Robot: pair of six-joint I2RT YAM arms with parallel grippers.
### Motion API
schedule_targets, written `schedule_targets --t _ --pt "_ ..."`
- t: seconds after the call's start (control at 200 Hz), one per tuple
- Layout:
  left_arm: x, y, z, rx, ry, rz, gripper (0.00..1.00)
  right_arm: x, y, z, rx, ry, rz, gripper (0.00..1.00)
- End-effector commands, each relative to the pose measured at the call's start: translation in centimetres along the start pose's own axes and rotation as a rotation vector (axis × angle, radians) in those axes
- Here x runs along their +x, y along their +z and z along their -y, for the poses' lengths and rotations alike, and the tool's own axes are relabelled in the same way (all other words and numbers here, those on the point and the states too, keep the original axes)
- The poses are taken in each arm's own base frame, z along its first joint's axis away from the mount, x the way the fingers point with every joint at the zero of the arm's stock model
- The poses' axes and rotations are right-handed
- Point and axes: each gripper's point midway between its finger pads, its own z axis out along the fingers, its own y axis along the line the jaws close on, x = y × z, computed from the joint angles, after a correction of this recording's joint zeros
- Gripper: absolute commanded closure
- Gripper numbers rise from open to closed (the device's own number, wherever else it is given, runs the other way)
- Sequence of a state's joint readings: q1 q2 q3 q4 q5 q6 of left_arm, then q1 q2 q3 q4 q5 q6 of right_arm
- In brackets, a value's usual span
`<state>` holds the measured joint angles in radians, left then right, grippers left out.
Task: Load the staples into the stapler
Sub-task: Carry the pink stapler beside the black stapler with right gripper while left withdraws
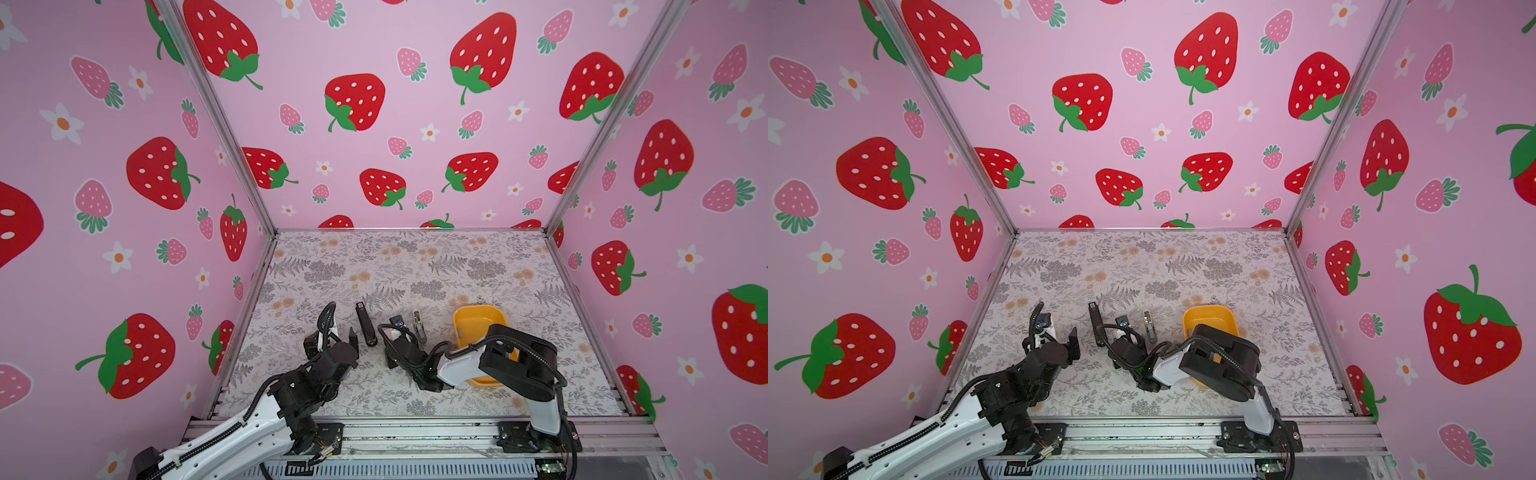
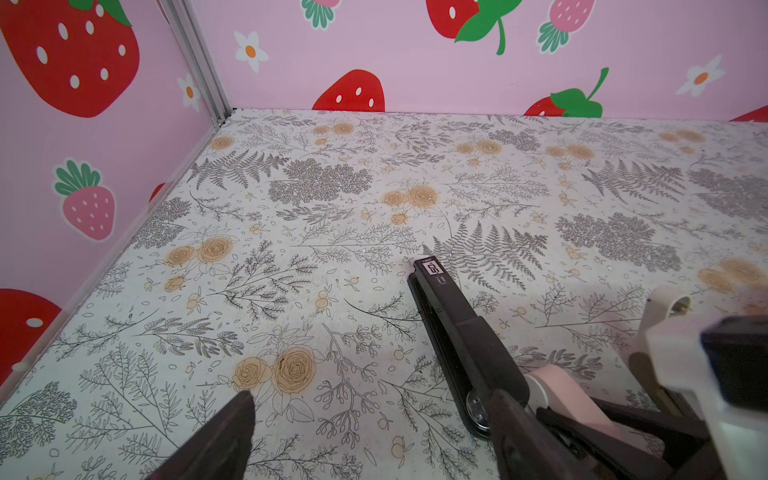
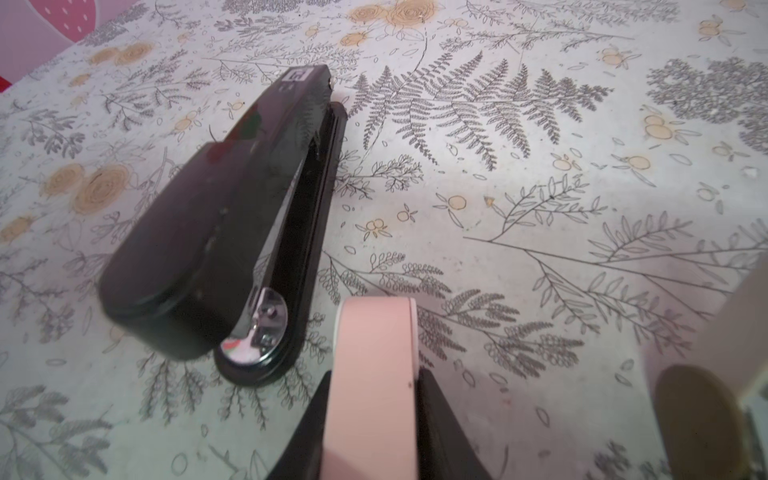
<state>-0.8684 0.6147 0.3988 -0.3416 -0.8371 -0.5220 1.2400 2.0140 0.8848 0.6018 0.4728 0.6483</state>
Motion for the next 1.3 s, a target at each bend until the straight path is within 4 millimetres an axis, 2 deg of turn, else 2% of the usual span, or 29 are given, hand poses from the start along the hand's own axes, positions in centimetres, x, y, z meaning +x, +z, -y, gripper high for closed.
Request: schedule_targets --t 0.0,0.08,0.18,0.305,0.465,0.565,0.655,0.755,0.86,1.141,1.296 --pt "0.0 0.0 -0.8 -0.038 -0.019 0.01 0.11 4.4 1.8 2.2 0.047 -0.004 -0.161 0.81" --pt "0.0 0.0 -0.8 -0.034 -0.021 0.011 0.11 4.7 2.6 2.1 0.055 -0.007 -0.177 0.8" --pt "0.1 0.0 -0.7 -0.03 -0.021 0.01 0.11 4.7 3.2 1.7 0.057 -0.007 -0.181 0.73" --pt "0.1 0.0 -0.7 -0.029 -0.021 0.008 0.11 3.0 2.8 0.8 0.021 -0.019 -0.155 0.64" --pt "0.1 0.0 -0.7 -0.03 -0.021 0.008 0.11 -1.0 -0.1 0.4 -0.007 -0.04 -0.077 0.44" --pt "0.1 0.0 -0.7 -0.027 -0.023 0.009 0.11 -3.0 -2.5 0.9 -0.019 -0.04 -0.03 0.42" --pt "0.1 0.0 -0.7 -0.027 -0.025 0.011 0.11 -4.1 -4.5 1.8 -0.012 -0.027 0.006 0.43" --pt "0.1 0.0 -0.6 -0.025 -0.021 0.01 0.11 -4.0 -6.0 3.3 0.016 -0.017 0.021 0.46" --pt "0.2 0.1 -0.6 -0.022 -0.02 0.006 0.11 -3.2 -6.7 4.7 0.046 -0.015 0.01 0.47" --pt "0.2 0.1 -0.4 -0.014 -0.019 0.003 0.11 0.0 -5.9 7.9 0.138 -0.021 -0.064 0.47" --pt "0.3 0.1 -0.3 -0.01 -0.017 0.001 0.11 1.5 -5.2 8.8 0.16 -0.04 -0.103 0.47"
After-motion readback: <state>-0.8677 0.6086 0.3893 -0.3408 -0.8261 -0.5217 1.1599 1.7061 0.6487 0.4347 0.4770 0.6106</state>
